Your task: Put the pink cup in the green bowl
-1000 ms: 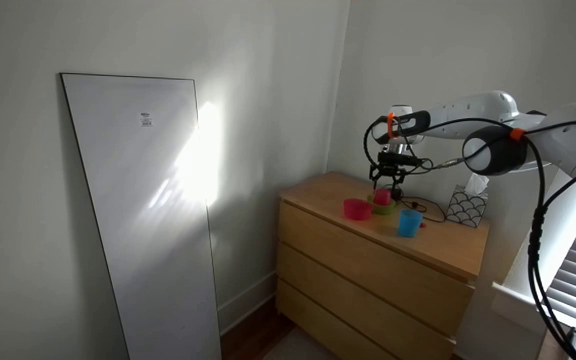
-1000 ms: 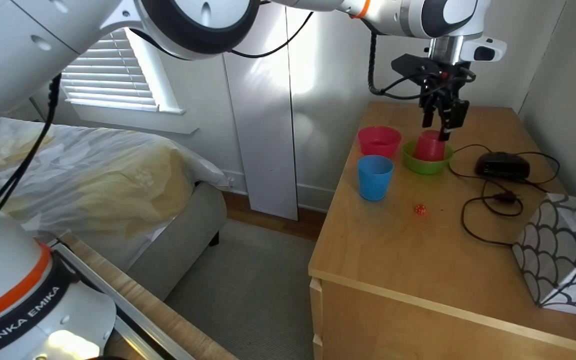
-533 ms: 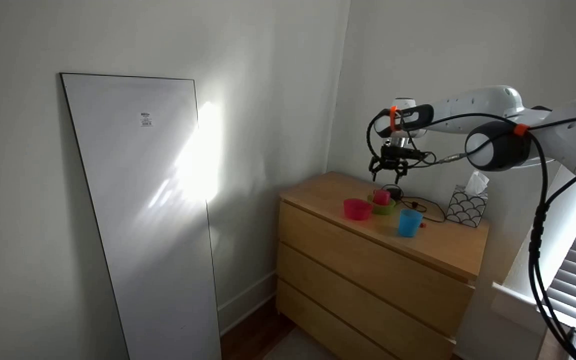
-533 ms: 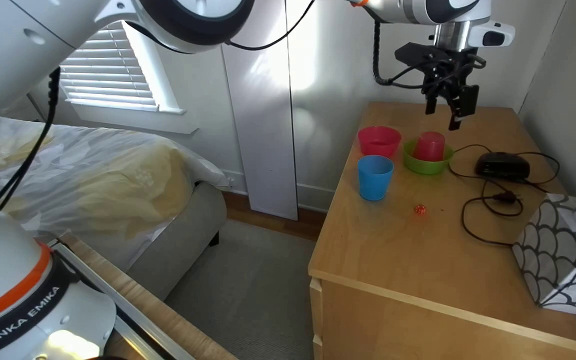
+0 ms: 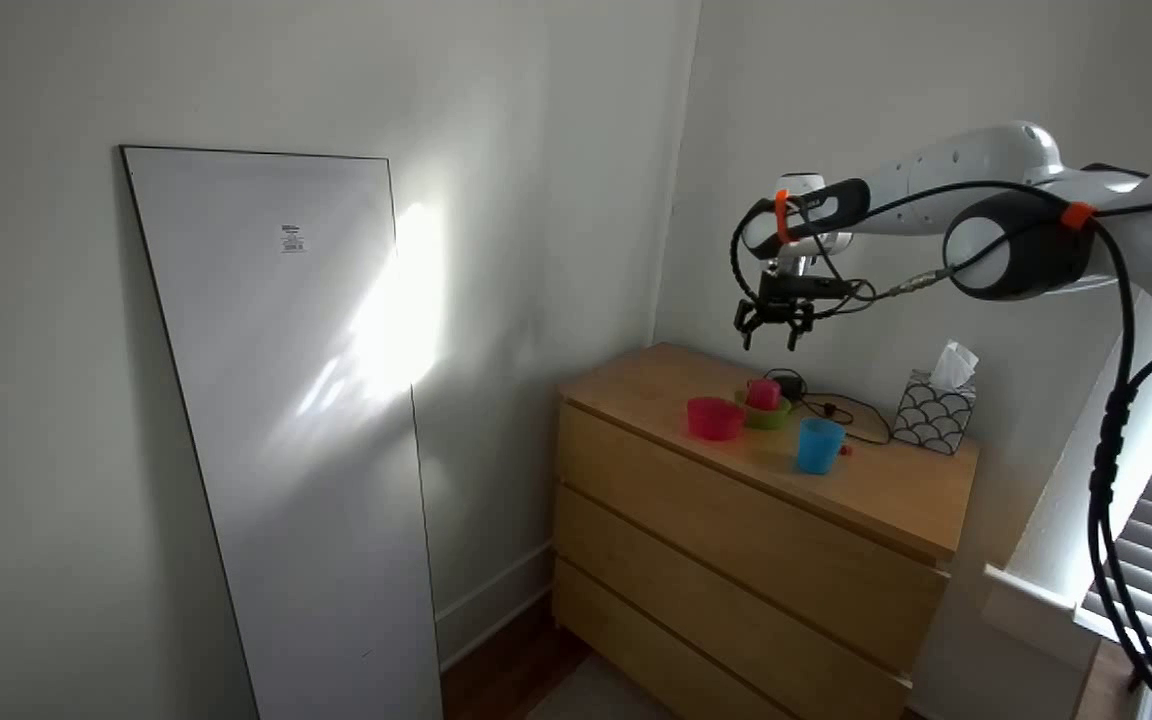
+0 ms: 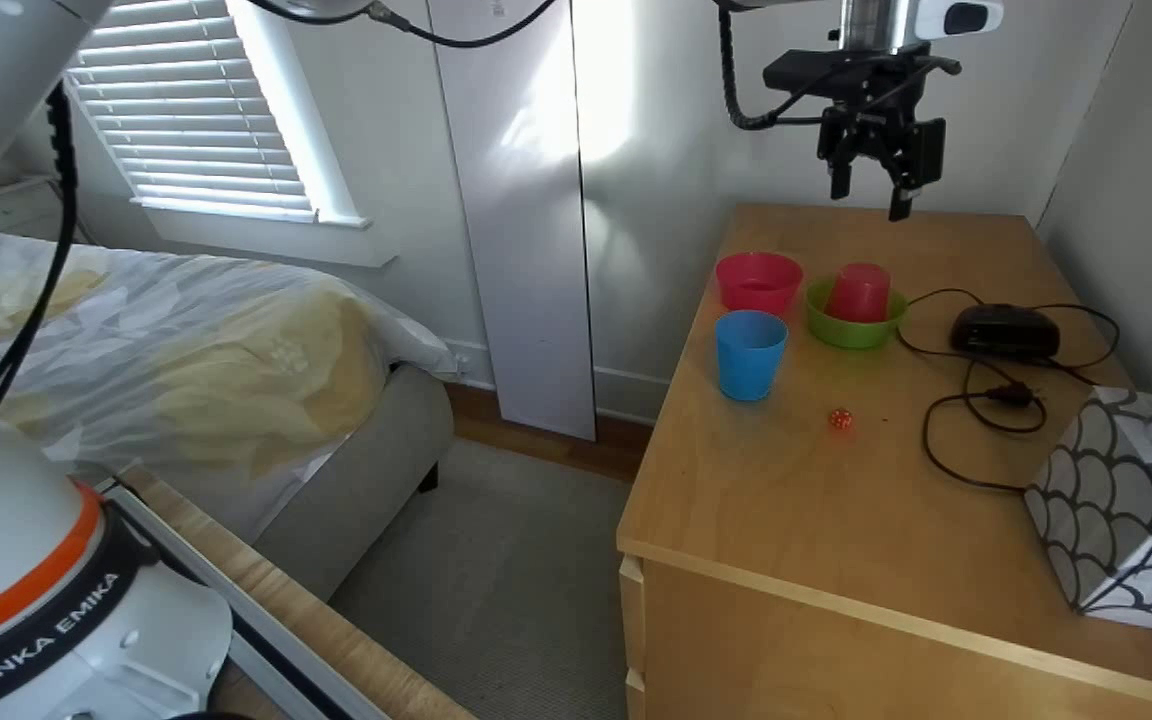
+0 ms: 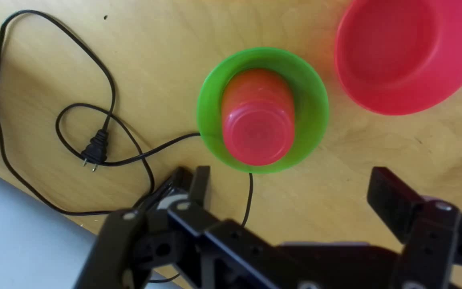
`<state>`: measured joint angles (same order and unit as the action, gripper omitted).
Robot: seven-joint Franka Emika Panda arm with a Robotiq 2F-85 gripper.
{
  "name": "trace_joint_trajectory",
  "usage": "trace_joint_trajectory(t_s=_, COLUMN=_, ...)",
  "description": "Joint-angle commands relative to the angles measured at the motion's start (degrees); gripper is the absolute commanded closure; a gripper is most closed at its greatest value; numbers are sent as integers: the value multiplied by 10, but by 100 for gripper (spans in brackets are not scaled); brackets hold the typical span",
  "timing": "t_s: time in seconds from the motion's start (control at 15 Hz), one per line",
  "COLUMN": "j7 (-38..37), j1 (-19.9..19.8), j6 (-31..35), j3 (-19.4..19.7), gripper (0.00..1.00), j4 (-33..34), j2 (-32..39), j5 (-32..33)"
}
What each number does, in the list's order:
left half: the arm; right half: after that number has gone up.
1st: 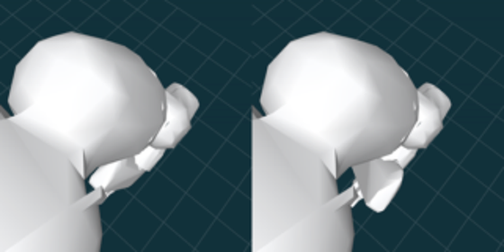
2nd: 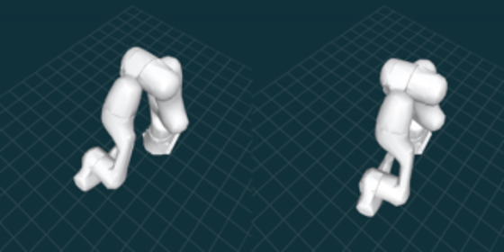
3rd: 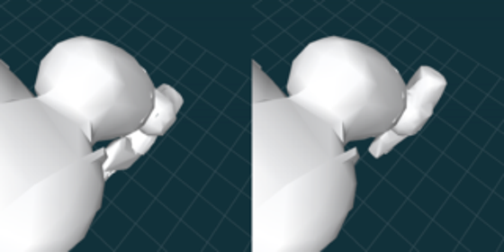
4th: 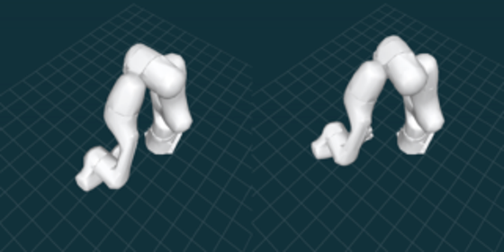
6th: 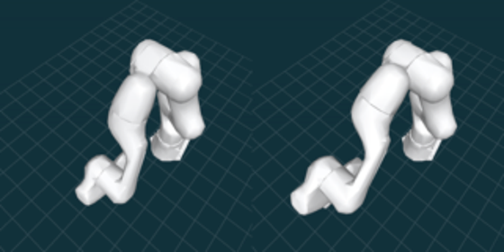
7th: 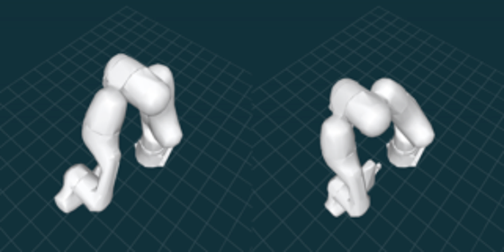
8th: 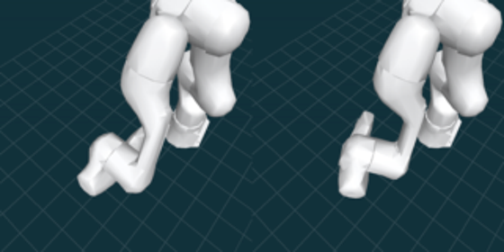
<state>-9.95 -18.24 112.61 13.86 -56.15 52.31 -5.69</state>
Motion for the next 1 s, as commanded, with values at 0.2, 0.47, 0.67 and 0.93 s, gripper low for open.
trace_joint_trajectory(t_s=0.2, j7=9, j1=61, j6=54, j3=8, gripper=0, j4=-210, j2=-115, j5=28)
trace_joint_trajectory(t_s=0.47, j7=21, j1=75, j6=141, j3=8, gripper=0, j4=-308, j2=-167, j5=32)
trace_joint_trajectory(t_s=0.67, j7=28, j1=70, j6=226, j3=0, gripper=0, j4=-383, j2=-210, j5=56)
trace_joint_trajectory(t_s=0.93, j7=43, j1=71, j6=324, j3=4, gripper=0, j4=-487, j2=-280, j5=82)
